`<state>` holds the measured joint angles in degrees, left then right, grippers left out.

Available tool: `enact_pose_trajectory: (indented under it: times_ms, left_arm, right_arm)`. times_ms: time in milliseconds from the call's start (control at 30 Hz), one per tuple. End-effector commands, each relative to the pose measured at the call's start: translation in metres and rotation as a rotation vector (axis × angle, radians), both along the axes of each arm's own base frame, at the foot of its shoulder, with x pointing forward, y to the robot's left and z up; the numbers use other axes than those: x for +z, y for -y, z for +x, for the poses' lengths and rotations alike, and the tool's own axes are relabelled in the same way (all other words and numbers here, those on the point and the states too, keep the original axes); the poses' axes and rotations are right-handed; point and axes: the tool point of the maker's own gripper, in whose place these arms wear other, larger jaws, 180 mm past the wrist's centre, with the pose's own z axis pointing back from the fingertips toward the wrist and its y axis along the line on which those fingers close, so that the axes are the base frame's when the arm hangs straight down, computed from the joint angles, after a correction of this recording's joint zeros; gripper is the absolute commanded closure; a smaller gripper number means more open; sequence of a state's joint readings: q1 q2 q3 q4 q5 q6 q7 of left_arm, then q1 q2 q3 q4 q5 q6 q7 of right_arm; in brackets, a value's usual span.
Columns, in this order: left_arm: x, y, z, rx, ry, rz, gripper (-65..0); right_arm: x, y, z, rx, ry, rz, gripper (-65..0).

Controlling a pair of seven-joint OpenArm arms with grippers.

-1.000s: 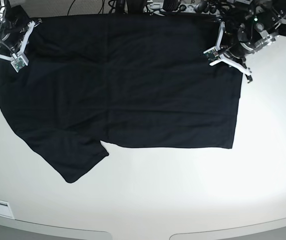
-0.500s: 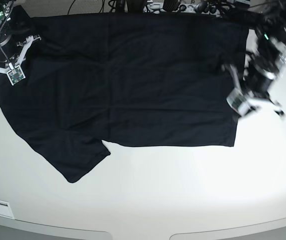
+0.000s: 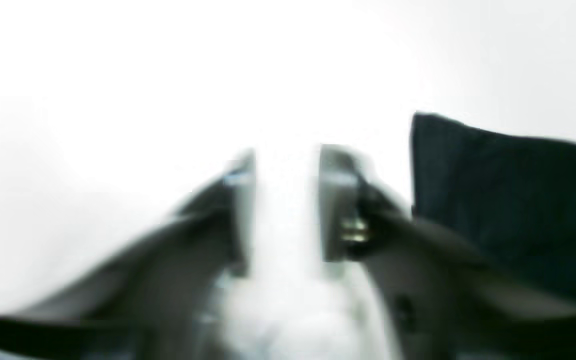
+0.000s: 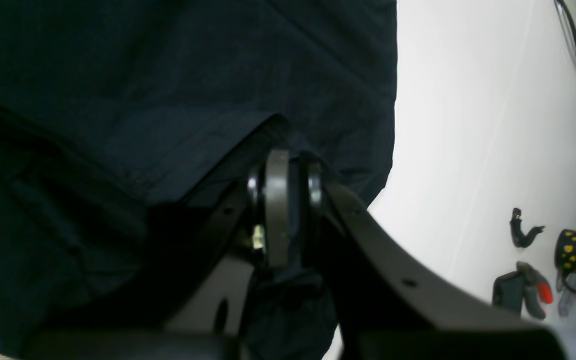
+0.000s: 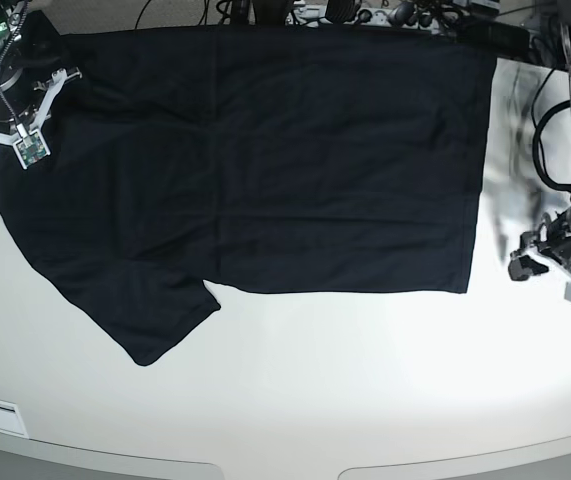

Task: Fold the T-shirt properly
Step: 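Release and move the left gripper to the shirt's hem corner, then move the right gripper to the hem corner near the sleeve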

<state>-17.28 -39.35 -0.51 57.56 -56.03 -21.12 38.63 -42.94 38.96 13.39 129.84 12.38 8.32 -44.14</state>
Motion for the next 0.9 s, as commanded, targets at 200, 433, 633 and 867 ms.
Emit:
enact_pose_trajectory:
  times_ms: [200,433,633,867]
  left_arm:
    - [-0.01,0.039,0.005,-0.093,-0.073,-0.165,-33.8]
    - [-0.044,0.091,-0.015,-0.241,-0.198,-0.174,-33.8]
    - [-0.049,0.095,-0.023,-0.269,-0.247,-0.177,-30.6]
    - [-0.044,0.086,-0.02,-0.257,-0.235,-0.165,0.0]
  right_arm:
    - [0.011,-0.001,0.007,0.019,0.045,-0.008,-7.4]
    - [0.012,-0.002,0.008,0.024,0.053,-0.005,-7.4]
    - [0.016,-0.003,0.013,0.021,0.084,0.002,-7.7]
    - [0.053,0.001,0.057,-0.018,0.286,0.026,-15.4]
